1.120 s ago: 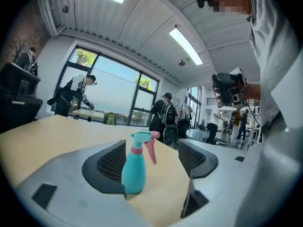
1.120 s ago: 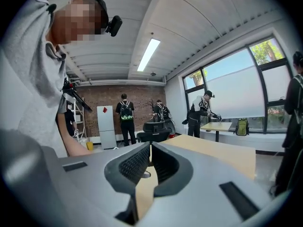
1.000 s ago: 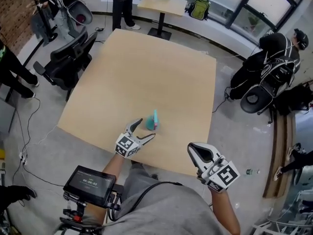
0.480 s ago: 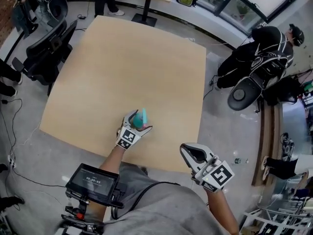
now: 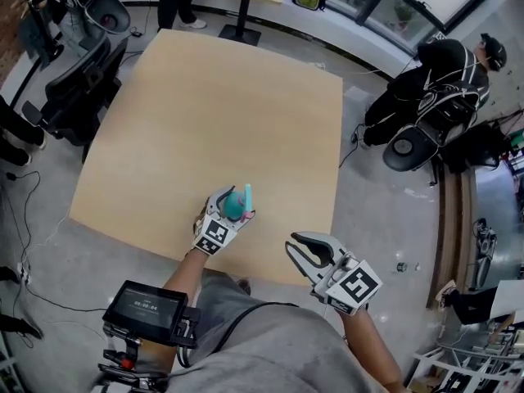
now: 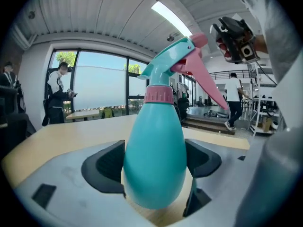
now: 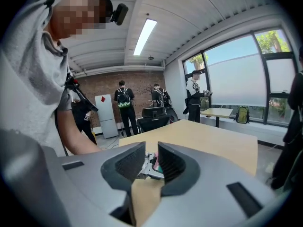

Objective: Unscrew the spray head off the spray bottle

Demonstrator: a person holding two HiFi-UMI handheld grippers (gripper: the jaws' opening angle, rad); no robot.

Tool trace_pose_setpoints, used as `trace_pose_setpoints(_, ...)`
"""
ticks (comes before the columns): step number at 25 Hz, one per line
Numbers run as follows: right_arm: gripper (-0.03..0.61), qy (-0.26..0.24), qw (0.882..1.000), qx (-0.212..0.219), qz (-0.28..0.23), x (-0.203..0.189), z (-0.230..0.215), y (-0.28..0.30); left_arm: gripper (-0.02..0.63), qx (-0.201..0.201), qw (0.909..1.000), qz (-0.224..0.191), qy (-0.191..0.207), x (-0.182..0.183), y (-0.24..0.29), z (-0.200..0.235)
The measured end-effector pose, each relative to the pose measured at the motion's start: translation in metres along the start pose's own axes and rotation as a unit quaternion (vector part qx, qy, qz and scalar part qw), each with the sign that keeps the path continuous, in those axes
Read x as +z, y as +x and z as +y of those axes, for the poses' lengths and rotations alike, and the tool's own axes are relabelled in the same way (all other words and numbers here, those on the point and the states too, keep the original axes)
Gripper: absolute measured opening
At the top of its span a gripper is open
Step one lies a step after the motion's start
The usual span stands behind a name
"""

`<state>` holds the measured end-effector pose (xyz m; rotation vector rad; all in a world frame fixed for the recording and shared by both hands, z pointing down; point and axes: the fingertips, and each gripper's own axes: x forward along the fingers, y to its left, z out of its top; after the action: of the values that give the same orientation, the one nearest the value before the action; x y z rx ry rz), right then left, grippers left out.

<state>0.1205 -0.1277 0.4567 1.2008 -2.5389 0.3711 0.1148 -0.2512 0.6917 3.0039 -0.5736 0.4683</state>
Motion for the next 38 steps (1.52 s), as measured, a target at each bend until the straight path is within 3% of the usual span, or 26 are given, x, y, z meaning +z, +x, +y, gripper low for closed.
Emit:
trace_pose_setpoints(2,0.171,0.030,1.000,0.002,-0.002,-0.001,-0.005,0.005,0.380,0.006,0.9991,0.005,0.043,0.018,-0.009,-0.008)
trace_pose_setpoints(3,0.190,0.047,0.999,0.005,-0.006,0.000,-0.007,0.006,0.380,0.011,0.9975,0.010,0.069,0.028,-0.015,-0.013)
trace_pose_setpoints(7,0.213,0.130,0.991,0.013,-0.016,0.010,-0.013,0.008,0.380,0.045,0.9831,0.035,0.174,0.066,-0.047,-0.034)
trace_pose_setpoints(11,0.239,0.200,0.979,0.037,0.021,0.008,-0.004,0.006,0.380,0.089,0.9568,0.080,0.265,0.091,-0.079,-0.056)
trace_pose_setpoints(13,0.242,0.200,0.977,0.060,0.049,0.001,0.010,0.007,0.380,0.108,0.9457,0.093,0.292,0.099,-0.089,-0.062)
trace_pose_setpoints(15,0.242,0.186,0.977,0.072,0.071,-0.006,0.021,0.009,0.379,0.124,0.9404,0.098,0.301,0.111,-0.099,-0.069)
trace_pose_setpoints(20,0.242,0.175,0.977,0.067,0.103,-0.022,0.031,0.014,0.380,0.140,0.9261,0.107,0.334,0.129,-0.109,-0.093)
trace_pose_setpoints(22,0.235,0.162,0.978,0.059,0.115,-0.026,0.034,0.013,0.380,0.141,0.9266,0.105,0.333,0.133,-0.111,-0.102)
trace_pose_setpoints(23,0.185,0.153,0.979,0.051,0.120,-0.028,0.035,0.012,0.380,0.141,0.9268,0.105,0.332,0.134,-0.112,-0.105)
trace_pose_setpoints(25,0.156,0.140,0.981,0.043,0.130,-0.028,0.036,0.012,0.379,0.136,0.9287,0.101,0.330,0.134,-0.115,-0.107)
trace_pose_setpoints(30,0.150,0.096,0.983,0.057,0.147,-0.018,0.044,0.019,0.379,0.096,0.9461,0.078,0.299,0.132,-0.125,-0.103)
trace_pose_setpoints(33,0.146,0.022,0.984,0.071,0.162,-0.012,0.051,0.019,0.379,0.055,0.9622,0.062,0.259,0.133,-0.128,-0.107)
trace_pose_setpoints(35,0.146,-0.046,0.979,0.095,0.177,-0.010,0.058,0.017,0.377,0.011,0.9725,0.043,0.229,0.133,-0.130,-0.115)
trace_pose_setpoints(37,0.146,-0.134,0.962,0.139,0.194,-0.011,0.068,0.011,0.377,-0.044,0.9786,0.014,0.200,0.134,-0.134,-0.126)
trace_pose_setpoints(38,0.146,-0.185,0.947,0.166,0.201,-0.012,0.074,0.008,0.377,-0.070,0.9798,-0.001,0.187,0.135,-0.138,-0.132)
